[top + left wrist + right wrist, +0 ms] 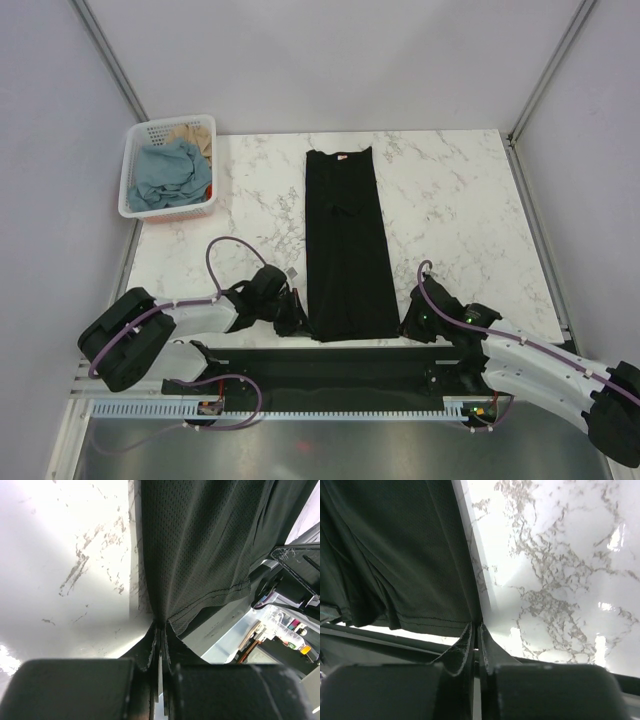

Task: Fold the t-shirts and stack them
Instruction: Fold the tshirt

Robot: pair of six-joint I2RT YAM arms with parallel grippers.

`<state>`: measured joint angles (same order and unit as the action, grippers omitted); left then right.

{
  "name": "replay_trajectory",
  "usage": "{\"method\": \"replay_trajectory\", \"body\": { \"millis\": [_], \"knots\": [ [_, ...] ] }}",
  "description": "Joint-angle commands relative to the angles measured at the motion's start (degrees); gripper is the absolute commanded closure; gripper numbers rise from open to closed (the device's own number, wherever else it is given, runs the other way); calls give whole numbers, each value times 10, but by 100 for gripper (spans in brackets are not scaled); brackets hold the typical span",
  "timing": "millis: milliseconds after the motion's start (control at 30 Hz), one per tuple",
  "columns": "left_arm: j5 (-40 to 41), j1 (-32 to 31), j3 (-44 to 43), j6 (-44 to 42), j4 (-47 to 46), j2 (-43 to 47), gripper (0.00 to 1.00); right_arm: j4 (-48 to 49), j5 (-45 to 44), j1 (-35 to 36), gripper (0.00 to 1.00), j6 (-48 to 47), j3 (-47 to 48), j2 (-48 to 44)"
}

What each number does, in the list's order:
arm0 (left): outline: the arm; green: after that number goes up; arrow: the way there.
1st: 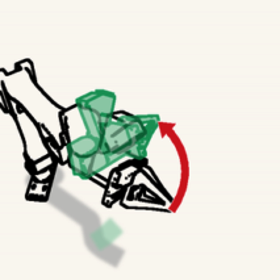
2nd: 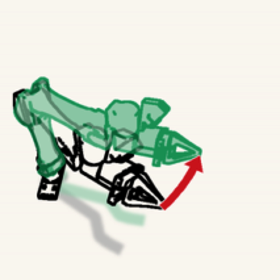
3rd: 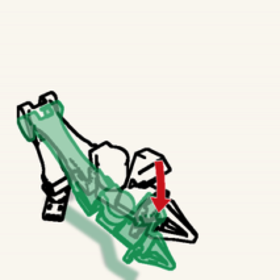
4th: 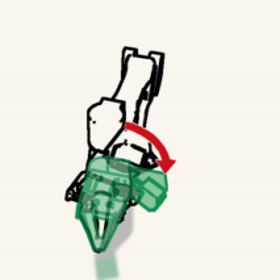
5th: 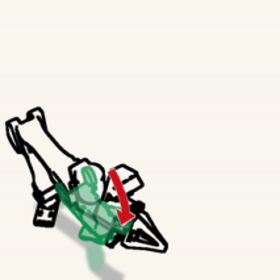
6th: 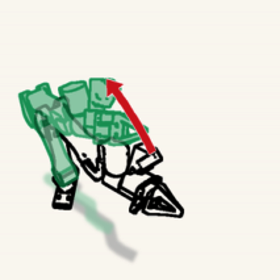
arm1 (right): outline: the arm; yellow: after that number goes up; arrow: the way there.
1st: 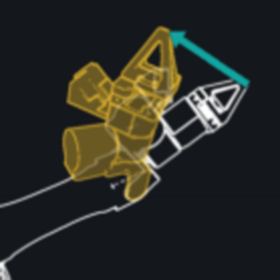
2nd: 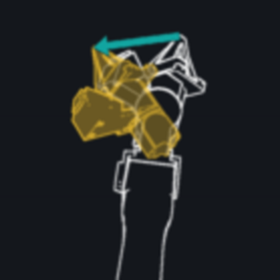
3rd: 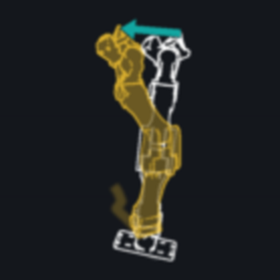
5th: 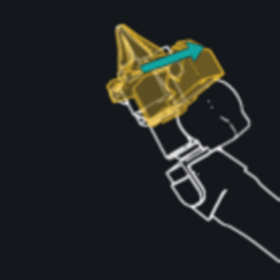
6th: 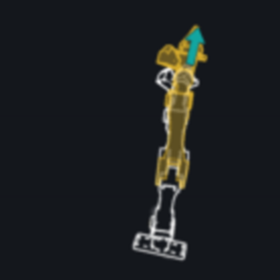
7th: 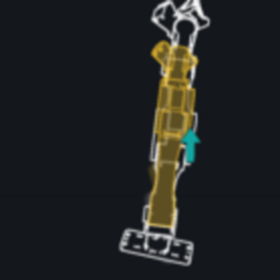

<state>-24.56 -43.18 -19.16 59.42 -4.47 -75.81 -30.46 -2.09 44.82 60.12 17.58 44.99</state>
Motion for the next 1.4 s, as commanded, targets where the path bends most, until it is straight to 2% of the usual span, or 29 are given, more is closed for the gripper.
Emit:
{"method": "replay_trajectory", "body": {
  "millis": [0, 67, 433, 600, 767, 1000, 1267, 1367],
  "knots": [
    [5, -5, -11, 16, 6, 8, 98, 9, 2, 0, 94, 1, 9, -3],
    [2, -5, -22, 20, 6, 8, 98, 11, 0, 0, 100, -10, 27, 0],
    [-33, 21, -88, 14, 20, -28, 98, 4, -62, -2, 100, -78, 139, 106],
    [-41, 66, -128, -21, 41, -51, 98, 13, -83, -15, 100, -145, 217, 189],
    [-67, 132, -196, -52, 64, -103, 98, 54, -85, -70, 100, -213, 282, 265],
    [-86, 182, -333, -97, 80, -207, 98, 118, -27, -143, 100, -307, 410, 430],
    [-79, 237, -480, -115, 108, -323, 98, 136, 19, -205, 100, -350, 548, 573],
    [-88, 246, -520, -115, 111, -355, 98, 133, 64, -225, 100, -351, 582, 606]
  ]
}}
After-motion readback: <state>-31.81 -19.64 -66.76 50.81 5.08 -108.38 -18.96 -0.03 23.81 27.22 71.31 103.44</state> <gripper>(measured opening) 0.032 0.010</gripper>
